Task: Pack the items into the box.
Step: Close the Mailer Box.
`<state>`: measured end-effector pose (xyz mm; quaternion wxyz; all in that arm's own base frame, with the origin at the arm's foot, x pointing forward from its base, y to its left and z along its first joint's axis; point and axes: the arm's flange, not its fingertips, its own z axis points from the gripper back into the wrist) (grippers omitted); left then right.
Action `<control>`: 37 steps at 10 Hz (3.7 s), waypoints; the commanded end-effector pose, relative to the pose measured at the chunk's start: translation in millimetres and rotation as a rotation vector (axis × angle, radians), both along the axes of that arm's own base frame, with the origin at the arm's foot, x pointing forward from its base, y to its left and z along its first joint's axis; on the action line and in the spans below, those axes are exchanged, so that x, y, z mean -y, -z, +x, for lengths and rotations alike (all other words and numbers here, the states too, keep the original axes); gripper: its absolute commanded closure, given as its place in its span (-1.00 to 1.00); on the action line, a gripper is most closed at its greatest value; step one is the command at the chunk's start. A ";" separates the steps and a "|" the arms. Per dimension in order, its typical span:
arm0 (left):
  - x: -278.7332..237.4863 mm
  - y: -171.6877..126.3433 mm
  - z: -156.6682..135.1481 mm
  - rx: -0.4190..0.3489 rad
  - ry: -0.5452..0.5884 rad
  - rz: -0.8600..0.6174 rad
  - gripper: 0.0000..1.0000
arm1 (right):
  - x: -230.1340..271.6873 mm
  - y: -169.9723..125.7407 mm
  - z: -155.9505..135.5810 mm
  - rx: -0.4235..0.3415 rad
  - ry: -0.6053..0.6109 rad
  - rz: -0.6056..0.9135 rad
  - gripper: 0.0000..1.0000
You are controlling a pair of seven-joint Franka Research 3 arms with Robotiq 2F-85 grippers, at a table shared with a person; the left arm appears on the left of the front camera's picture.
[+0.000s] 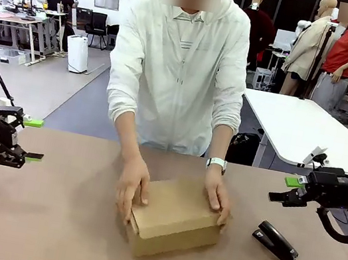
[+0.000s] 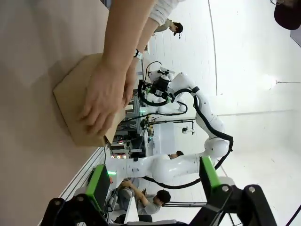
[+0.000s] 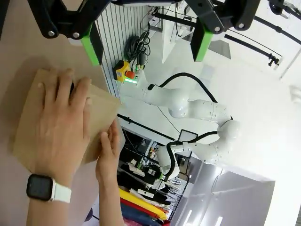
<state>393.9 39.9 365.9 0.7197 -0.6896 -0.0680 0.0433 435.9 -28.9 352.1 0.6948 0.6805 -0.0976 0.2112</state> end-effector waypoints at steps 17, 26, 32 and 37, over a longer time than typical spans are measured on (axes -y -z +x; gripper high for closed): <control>-0.4 -1.1 -0.9 0.018 -0.013 -0.005 -1.00 | 0.9 -1.8 -0.2 0.008 -0.010 0.004 -1.00; -0.4 -1.1 -0.9 0.018 -0.013 -0.005 -1.00 | 0.9 -1.8 -0.2 0.008 -0.010 0.004 -1.00; -0.4 -1.1 -0.9 0.018 -0.013 -0.005 -1.00 | 0.9 -1.8 -0.2 0.008 -0.010 0.004 -1.00; -0.4 -1.1 -0.9 0.018 -0.013 -0.005 -1.00 | 0.9 -1.8 -0.2 0.008 -0.010 0.004 -1.00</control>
